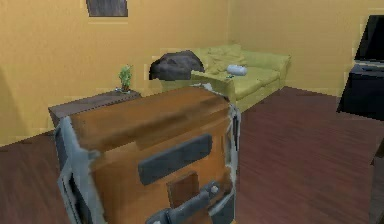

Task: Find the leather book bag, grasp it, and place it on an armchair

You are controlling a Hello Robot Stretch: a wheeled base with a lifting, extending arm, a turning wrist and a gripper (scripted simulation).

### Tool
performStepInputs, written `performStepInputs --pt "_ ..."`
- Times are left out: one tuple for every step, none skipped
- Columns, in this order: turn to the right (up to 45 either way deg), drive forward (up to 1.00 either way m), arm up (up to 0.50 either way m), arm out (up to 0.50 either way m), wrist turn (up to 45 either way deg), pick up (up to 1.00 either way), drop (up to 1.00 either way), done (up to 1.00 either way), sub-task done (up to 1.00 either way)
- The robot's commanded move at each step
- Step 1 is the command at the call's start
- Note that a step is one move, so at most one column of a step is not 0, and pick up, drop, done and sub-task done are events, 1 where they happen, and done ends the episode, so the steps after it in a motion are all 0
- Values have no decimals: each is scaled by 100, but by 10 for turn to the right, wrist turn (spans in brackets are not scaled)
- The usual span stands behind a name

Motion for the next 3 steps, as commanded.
performStepInputs --pt "450 0 0 0 0 0 0 0 0" --pt "330 0 0 0 0 0 0 0 0" --pt "0 0 0 32 0 0 0 0 0"
